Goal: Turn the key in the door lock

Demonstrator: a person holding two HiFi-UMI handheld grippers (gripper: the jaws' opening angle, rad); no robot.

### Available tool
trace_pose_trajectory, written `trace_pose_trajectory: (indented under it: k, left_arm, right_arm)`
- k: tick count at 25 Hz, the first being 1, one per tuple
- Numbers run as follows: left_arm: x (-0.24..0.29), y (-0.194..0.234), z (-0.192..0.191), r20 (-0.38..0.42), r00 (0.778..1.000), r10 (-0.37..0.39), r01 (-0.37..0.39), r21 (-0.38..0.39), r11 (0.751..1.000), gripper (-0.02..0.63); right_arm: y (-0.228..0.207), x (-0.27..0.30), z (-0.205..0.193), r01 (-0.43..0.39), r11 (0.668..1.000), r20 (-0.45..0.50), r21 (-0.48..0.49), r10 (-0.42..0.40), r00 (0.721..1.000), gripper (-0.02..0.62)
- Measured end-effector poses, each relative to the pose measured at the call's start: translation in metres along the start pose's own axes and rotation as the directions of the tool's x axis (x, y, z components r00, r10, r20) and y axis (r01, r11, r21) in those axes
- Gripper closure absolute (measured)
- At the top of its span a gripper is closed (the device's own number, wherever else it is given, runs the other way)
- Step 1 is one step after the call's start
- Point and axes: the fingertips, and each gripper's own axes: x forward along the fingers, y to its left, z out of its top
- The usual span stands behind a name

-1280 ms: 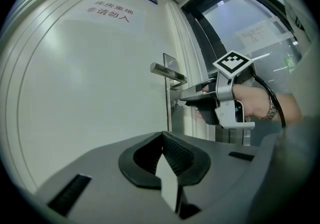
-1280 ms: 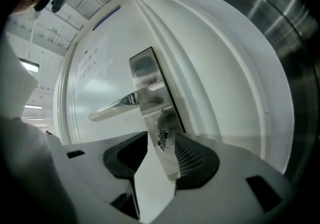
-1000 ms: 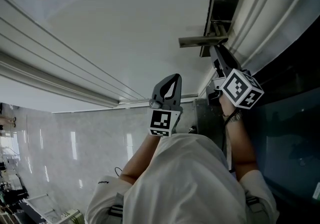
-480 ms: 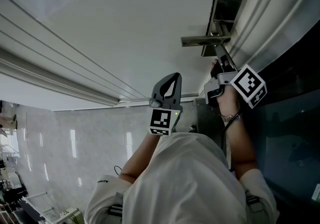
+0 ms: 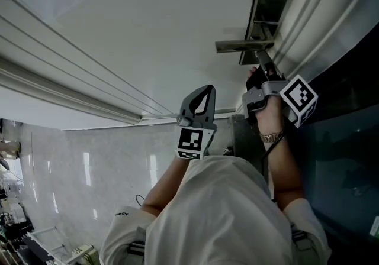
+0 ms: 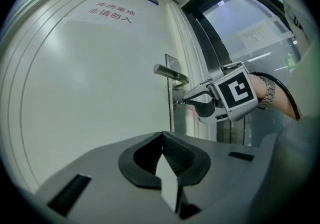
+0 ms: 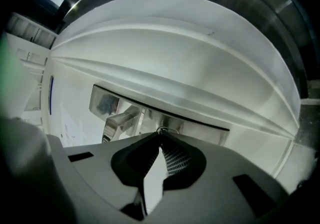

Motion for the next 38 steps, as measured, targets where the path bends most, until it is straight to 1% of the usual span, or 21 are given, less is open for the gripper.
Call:
trace_pose_trajectory:
  k: [4, 9, 14, 17, 20, 24, 26, 29, 30, 31, 36, 37, 38]
  left_arm:
    - [-0.001, 0.001, 0.0, 0.003, 1.0, 0.001, -0.001, -0.001, 1.0, 0.597]
    - [-0.001, 0.002, 0.0, 0.004, 1.0, 0.002, -0.002, -0.003, 1.0, 0.598]
    - [-0.001, 0.002, 0.001, 0.008, 1.0, 0.003, -0.003, -0.007, 1.0, 0.598]
    - [-0.001, 0.002, 0.001, 0.008, 1.0, 0.004, -0.004, -0.009, 1.0, 0.598]
    - [0.001, 0.002, 0.0, 0.008, 1.0, 0.004, -0.004, -0.011, 1.0, 0.597]
    - [0.003, -0.002, 0.001, 0.011, 1.0, -0.008, 0.009, -0.009, 1.0, 0.597]
    - [0.003, -0.003, 0.001, 0.012, 1.0, -0.011, 0.011, -0.008, 1.0, 0.597]
    - [0.004, -0.004, 0.001, 0.013, 1.0, -0.014, 0.014, -0.008, 1.0, 0.597]
    - [0.004, -0.004, 0.001, 0.013, 1.0, -0.014, 0.014, -0.008, 1.0, 0.597]
    - [0.004, -0.004, 0.002, 0.014, 1.0, -0.013, 0.014, -0.008, 1.0, 0.597]
    - [0.002, -0.003, 0.0, 0.008, 1.0, -0.012, 0.012, -0.007, 1.0, 0.597]
    - [0.002, -0.003, 0.0, 0.009, 1.0, -0.012, 0.012, -0.007, 1.0, 0.597]
    - [0.002, -0.003, 0.0, 0.01, 1.0, -0.011, 0.012, -0.008, 1.0, 0.598]
  right_arm:
    - [-0.002, 0.0, 0.0, -0.015, 0.998, 0.013, 0.068, 0.014, 1.0, 0.574]
    - [-0.003, 0.0, 0.0, -0.031, 0.991, 0.019, 0.13, 0.029, 0.999, 0.574]
    - [-0.004, 0.0, -0.001, -0.047, 0.972, 0.029, 0.229, 0.042, 0.999, 0.574]
    - [-0.005, 0.0, 0.0, -0.058, 0.951, 0.031, 0.303, 0.05, 0.998, 0.572]
    - [-0.006, 0.001, -0.001, -0.077, 0.917, 0.031, 0.391, 0.07, 0.997, 0.577]
    - [-0.007, 0.0, -0.002, -0.097, 0.888, 0.039, 0.449, 0.089, 0.995, 0.575]
    - [-0.008, 0.001, -0.002, -0.109, 0.862, 0.041, 0.495, 0.102, 0.994, 0.575]
    - [-0.009, 0.002, -0.004, -0.126, 0.814, 0.048, 0.568, 0.12, 0.992, 0.577]
    - [-0.009, 0.002, -0.003, -0.129, 0.808, 0.047, 0.575, 0.124, 0.991, 0.578]
    - [-0.009, 0.002, -0.003, -0.129, 0.814, 0.043, 0.567, 0.127, 0.991, 0.58]
    - [-0.005, 0.003, -0.003, -0.123, 0.889, 0.008, 0.441, 0.133, 0.991, 0.575]
    - [-0.002, 0.004, -0.005, -0.128, 0.902, -0.003, 0.413, 0.142, 0.99, 0.56]
    - [0.001, 0.004, -0.008, -0.136, 0.914, -0.015, 0.381, 0.153, 0.988, 0.522]
